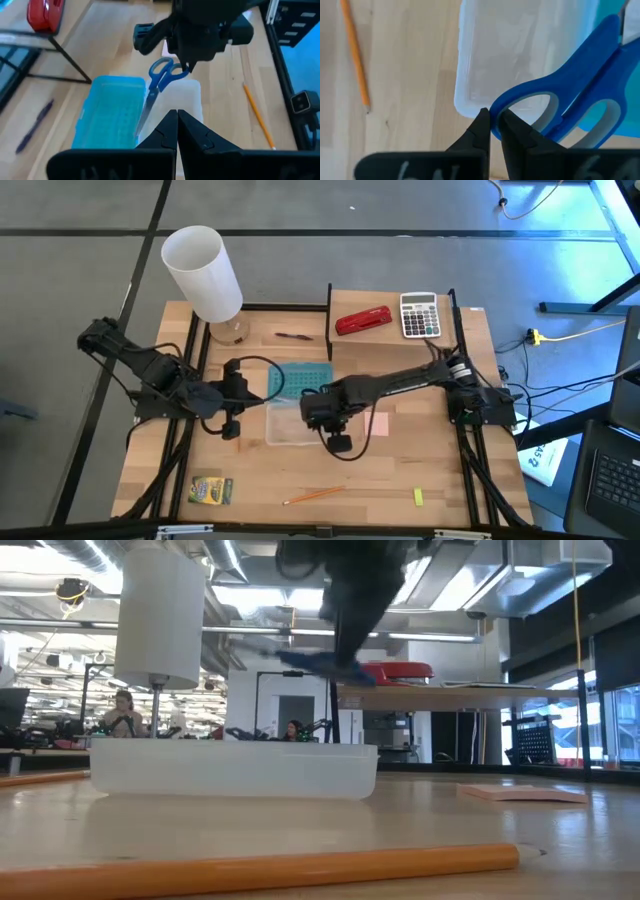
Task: Pack school essentials
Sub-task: Put the blue scissor into the blue supply box
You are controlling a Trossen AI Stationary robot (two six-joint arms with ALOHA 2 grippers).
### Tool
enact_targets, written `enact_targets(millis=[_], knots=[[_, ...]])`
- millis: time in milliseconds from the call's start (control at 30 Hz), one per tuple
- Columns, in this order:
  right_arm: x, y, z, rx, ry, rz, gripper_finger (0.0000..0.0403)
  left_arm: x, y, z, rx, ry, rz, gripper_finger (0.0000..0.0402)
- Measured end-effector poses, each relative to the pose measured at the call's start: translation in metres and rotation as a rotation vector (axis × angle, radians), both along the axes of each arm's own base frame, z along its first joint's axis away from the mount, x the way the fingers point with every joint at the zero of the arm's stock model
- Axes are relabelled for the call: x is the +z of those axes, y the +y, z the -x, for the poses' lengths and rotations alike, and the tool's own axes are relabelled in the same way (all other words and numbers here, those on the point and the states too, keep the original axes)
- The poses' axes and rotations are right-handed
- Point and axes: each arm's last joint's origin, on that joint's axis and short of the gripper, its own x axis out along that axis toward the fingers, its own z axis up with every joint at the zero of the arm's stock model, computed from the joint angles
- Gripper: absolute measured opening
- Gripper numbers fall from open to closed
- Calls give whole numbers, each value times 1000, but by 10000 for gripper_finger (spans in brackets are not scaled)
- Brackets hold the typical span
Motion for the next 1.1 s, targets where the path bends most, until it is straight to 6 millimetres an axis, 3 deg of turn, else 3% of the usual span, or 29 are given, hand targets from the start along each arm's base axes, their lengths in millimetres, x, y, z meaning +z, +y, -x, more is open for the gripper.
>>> enact_targets(millis=[233, 400, 1100], knots=[[-37, 2, -12, 57, 66, 24, 27, -8, -3, 6, 43, 78, 29, 0], [-52, 4, -21, 75, 46, 23, 27, -7, -3, 7, 44, 74, 24, 0], [-69, 4, -26, 102, 58, 1, 27, -7, -3, 7, 39, 74, 17, 0]])
